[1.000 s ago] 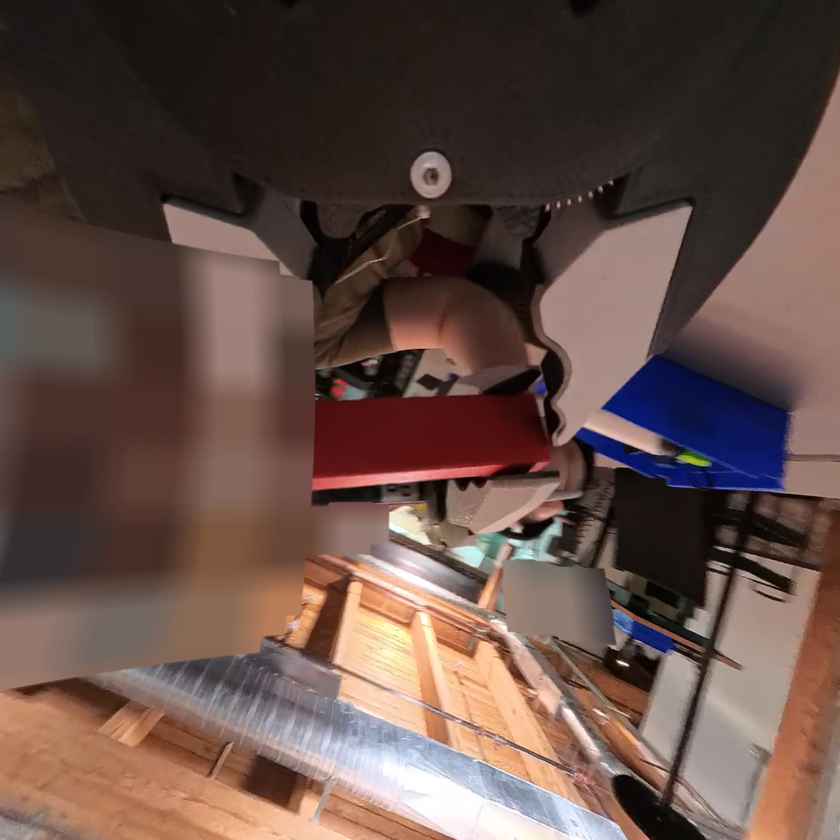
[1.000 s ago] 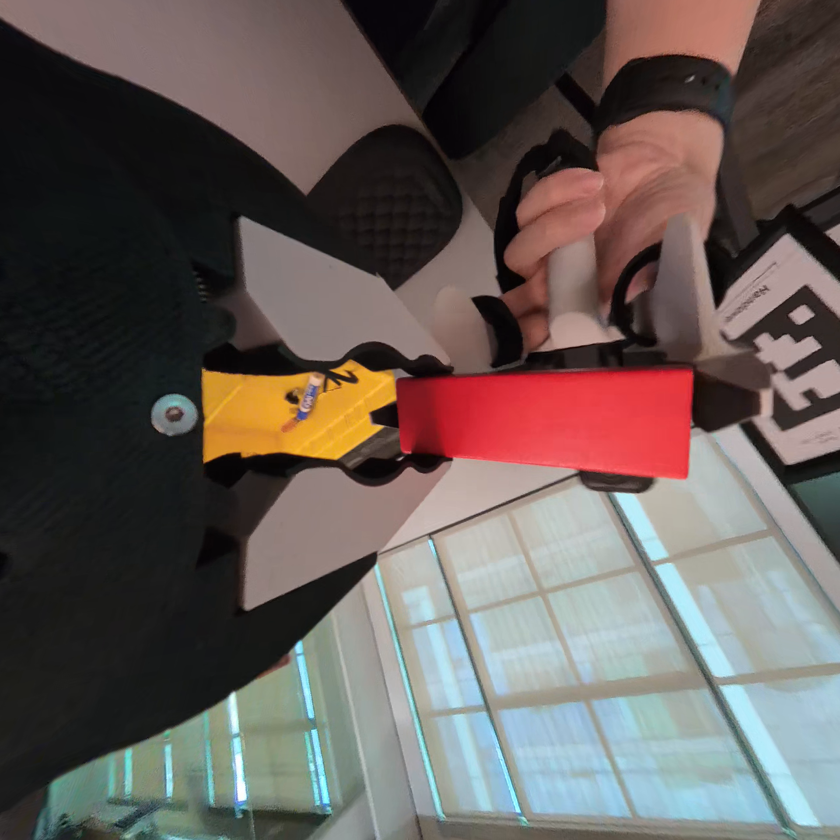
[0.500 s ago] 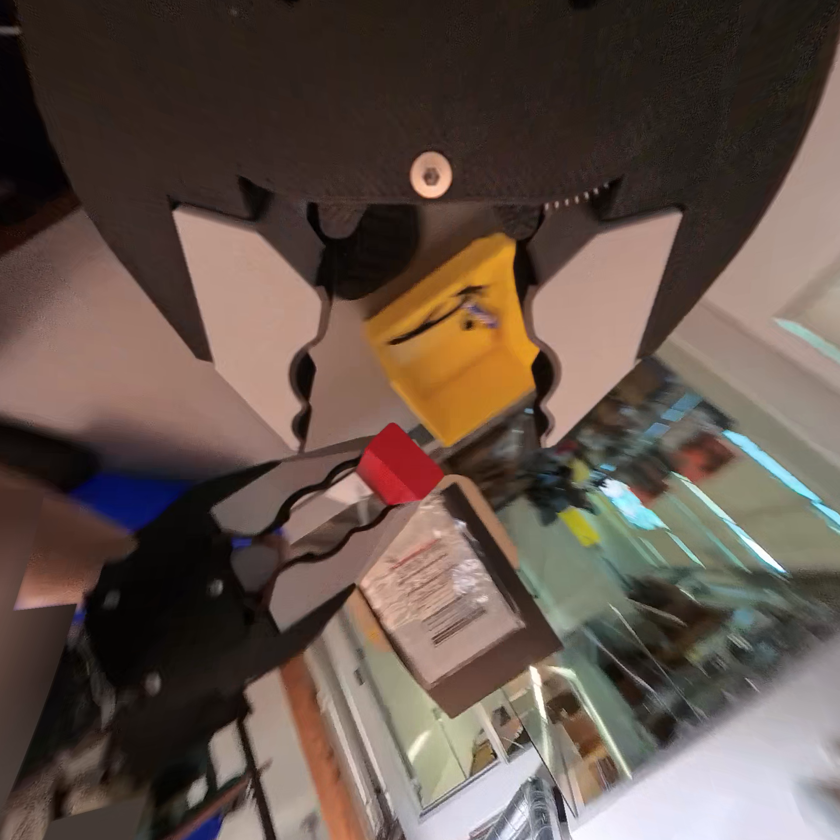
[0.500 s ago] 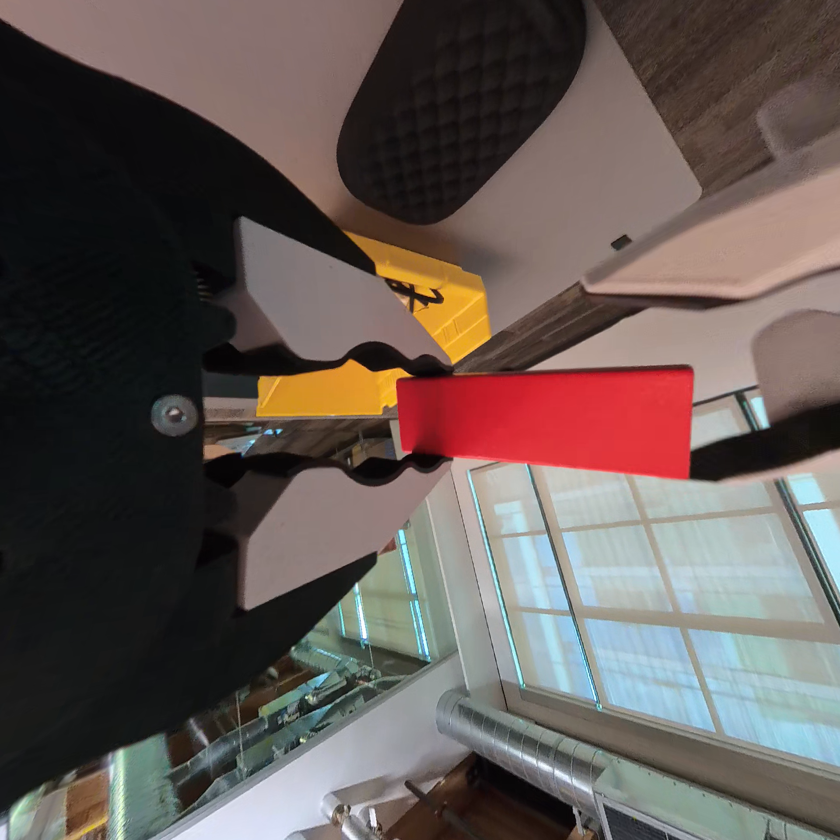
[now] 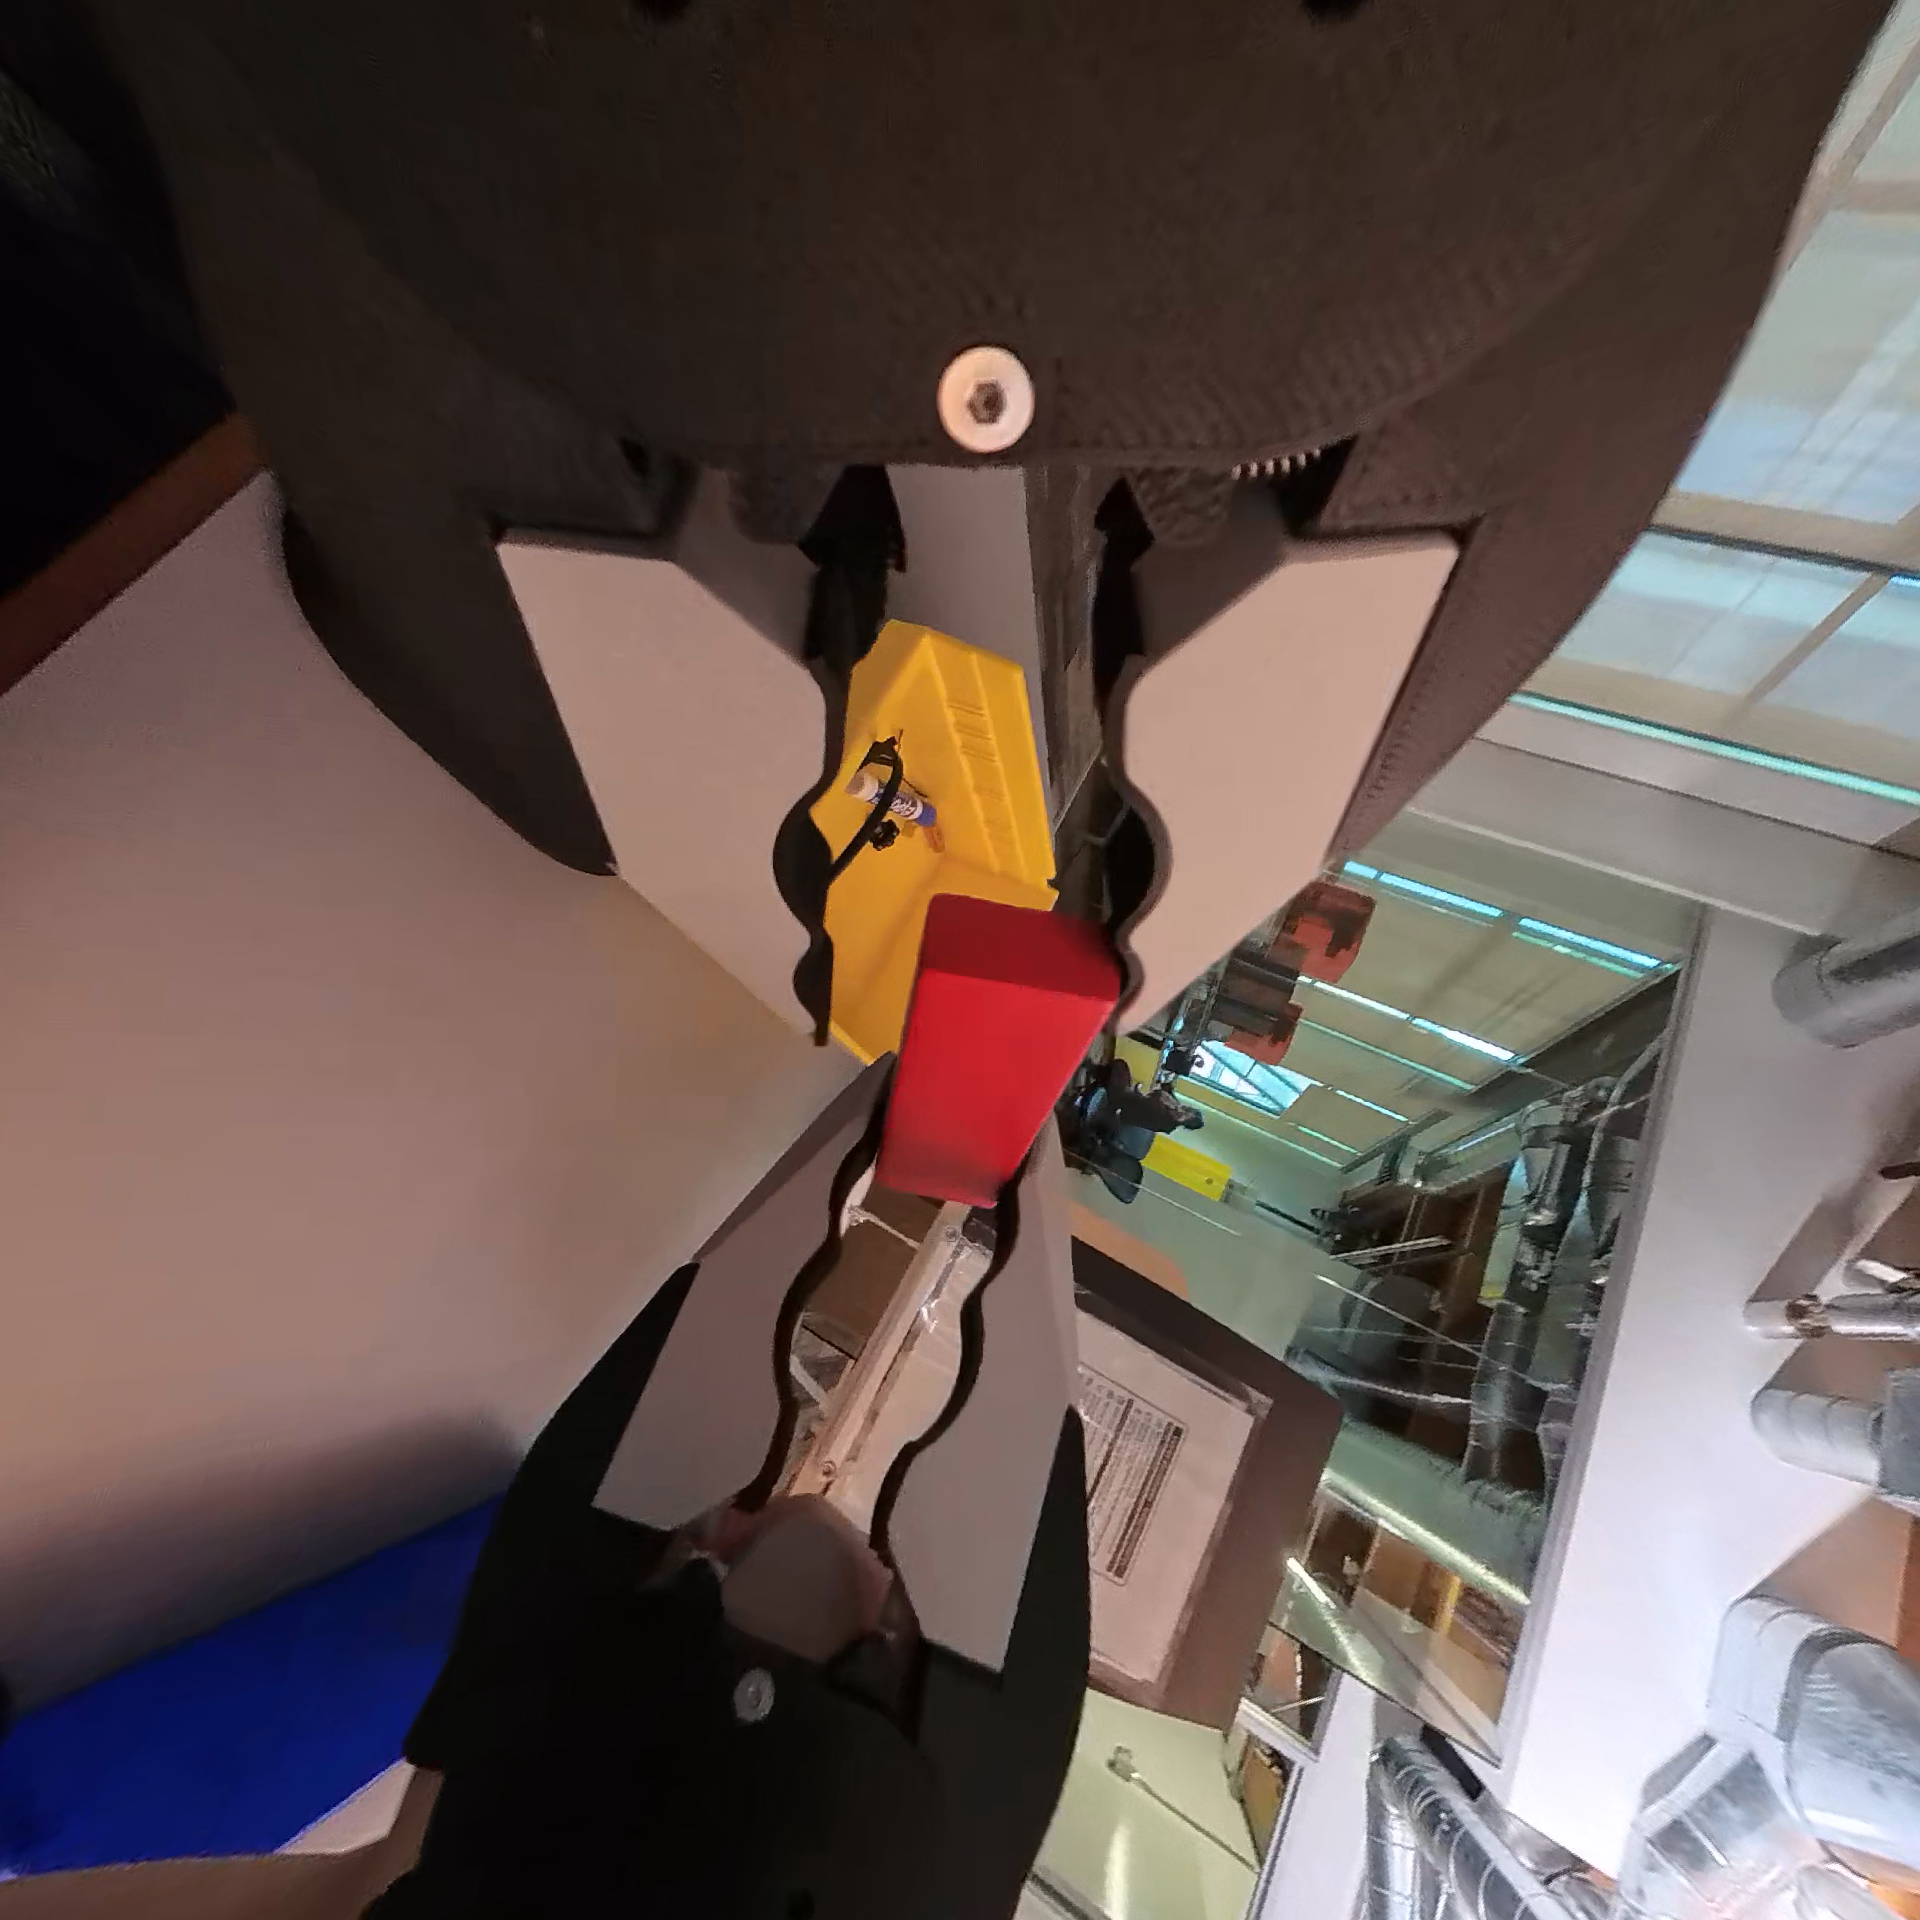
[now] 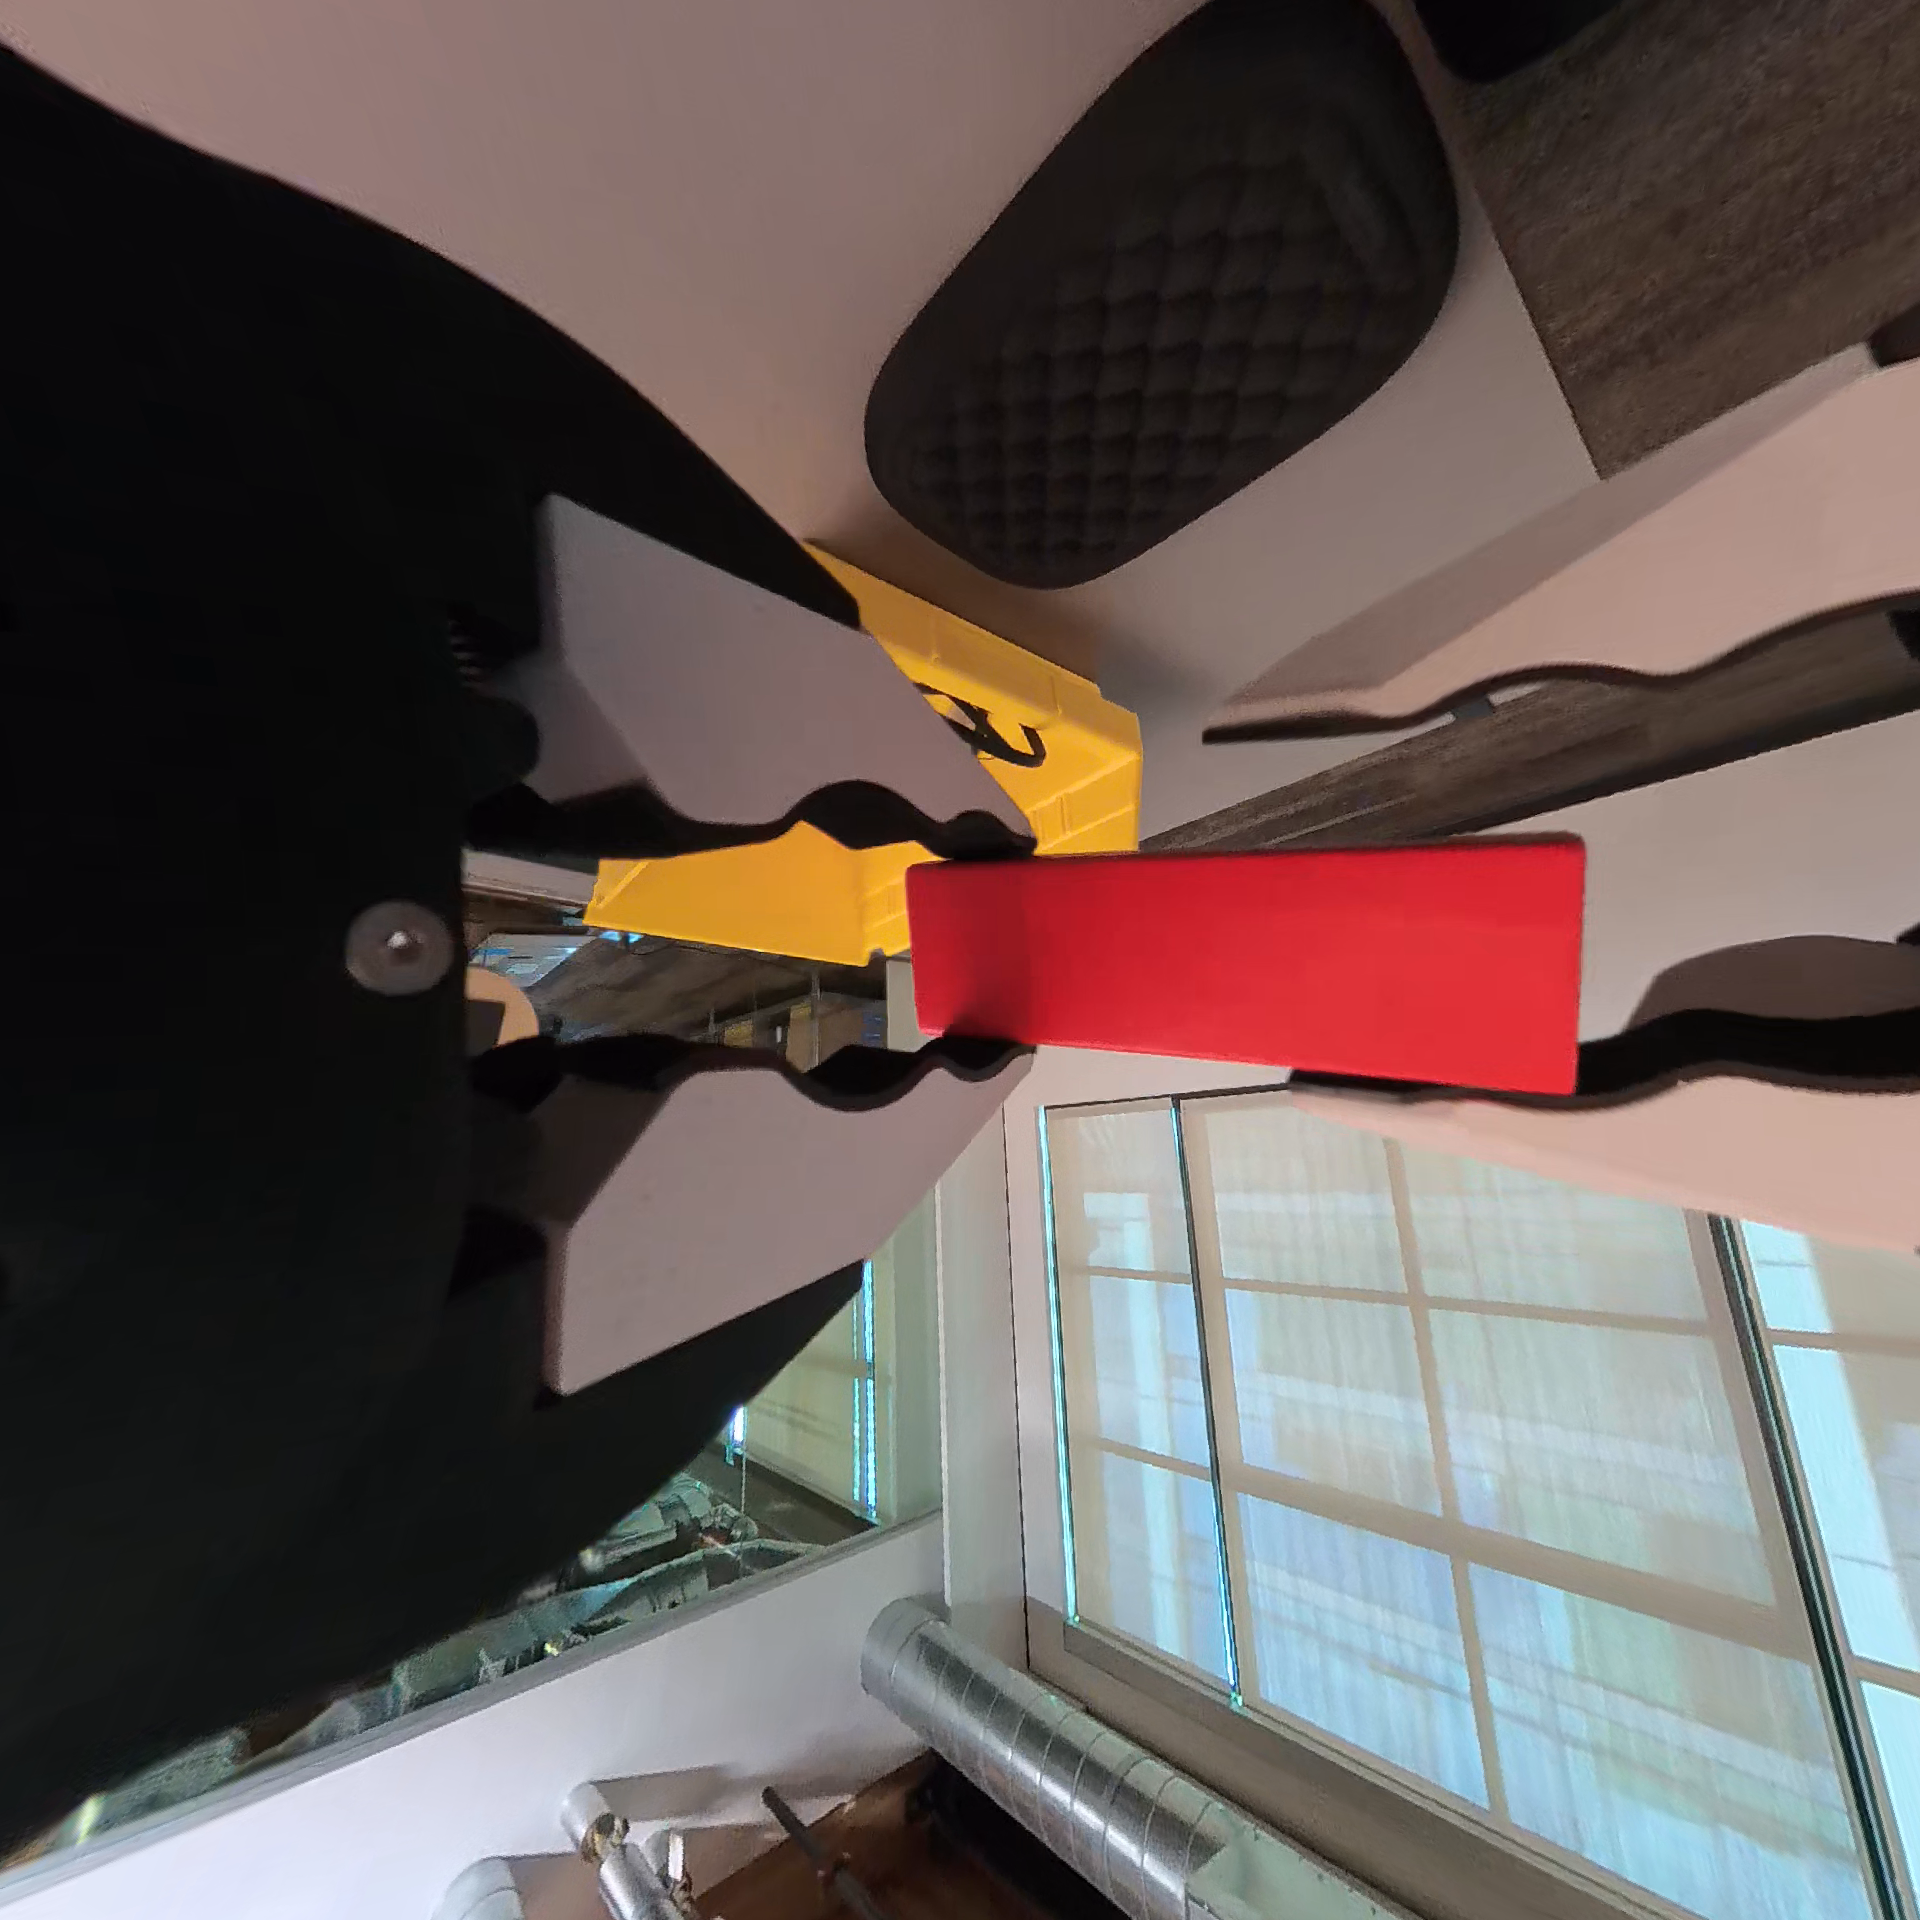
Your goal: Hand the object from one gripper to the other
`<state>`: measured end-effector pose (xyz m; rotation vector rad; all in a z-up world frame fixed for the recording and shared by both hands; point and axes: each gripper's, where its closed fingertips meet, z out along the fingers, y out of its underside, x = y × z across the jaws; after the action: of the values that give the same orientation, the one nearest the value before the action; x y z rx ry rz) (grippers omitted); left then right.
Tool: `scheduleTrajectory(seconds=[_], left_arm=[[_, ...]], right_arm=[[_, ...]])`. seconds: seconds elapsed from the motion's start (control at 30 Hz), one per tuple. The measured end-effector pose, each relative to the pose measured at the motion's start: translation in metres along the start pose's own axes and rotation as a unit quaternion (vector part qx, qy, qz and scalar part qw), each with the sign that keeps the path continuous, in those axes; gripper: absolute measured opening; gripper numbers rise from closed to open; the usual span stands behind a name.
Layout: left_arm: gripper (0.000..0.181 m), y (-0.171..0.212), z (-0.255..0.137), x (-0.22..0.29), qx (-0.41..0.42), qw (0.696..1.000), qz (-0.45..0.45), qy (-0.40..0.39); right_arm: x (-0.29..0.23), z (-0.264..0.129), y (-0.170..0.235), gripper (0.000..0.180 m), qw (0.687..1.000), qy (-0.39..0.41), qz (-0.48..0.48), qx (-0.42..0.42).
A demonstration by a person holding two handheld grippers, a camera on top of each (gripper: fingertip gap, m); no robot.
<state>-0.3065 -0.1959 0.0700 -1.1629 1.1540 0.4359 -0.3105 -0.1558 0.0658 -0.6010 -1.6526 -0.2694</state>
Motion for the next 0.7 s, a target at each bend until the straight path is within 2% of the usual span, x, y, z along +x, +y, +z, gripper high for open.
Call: scheduleTrajectory(seconds=[0.17, 0.37, 0.5, 0.63, 0.7], left_arm=[[0.032, 0.006, 0.004, 0.008, -0.003, 1.000, 0.012, 0.019], [0.032, 0.011, 0.008, 0.014, -0.005, 0.999, 0.016, 0.029], [0.032, 0.008, 0.010, 0.000, -0.004, 1.000, 0.009, -0.015], [0.031, -0.001, 0.004, -0.025, 0.027, 0.996, -0.029, -0.079], [0.031, -0.005, -0.002, -0.040, 0.048, 0.990, -0.049, -0.123]], right_arm=[[-0.011, 0.003, 0.002, 0.033, 1.000, -0.024, -0.018, 0.000], [-0.019, 0.006, 0.007, 0.033, 0.999, -0.040, -0.028, -0.008], [0.000, 0.007, 0.010, 0.034, 1.000, 0.019, -0.019, -0.011], [0.031, -0.001, 0.013, 0.049, 0.996, 0.092, 0.018, -0.002], [0.044, -0.006, 0.015, 0.051, 0.992, 0.118, 0.052, 0.016]])
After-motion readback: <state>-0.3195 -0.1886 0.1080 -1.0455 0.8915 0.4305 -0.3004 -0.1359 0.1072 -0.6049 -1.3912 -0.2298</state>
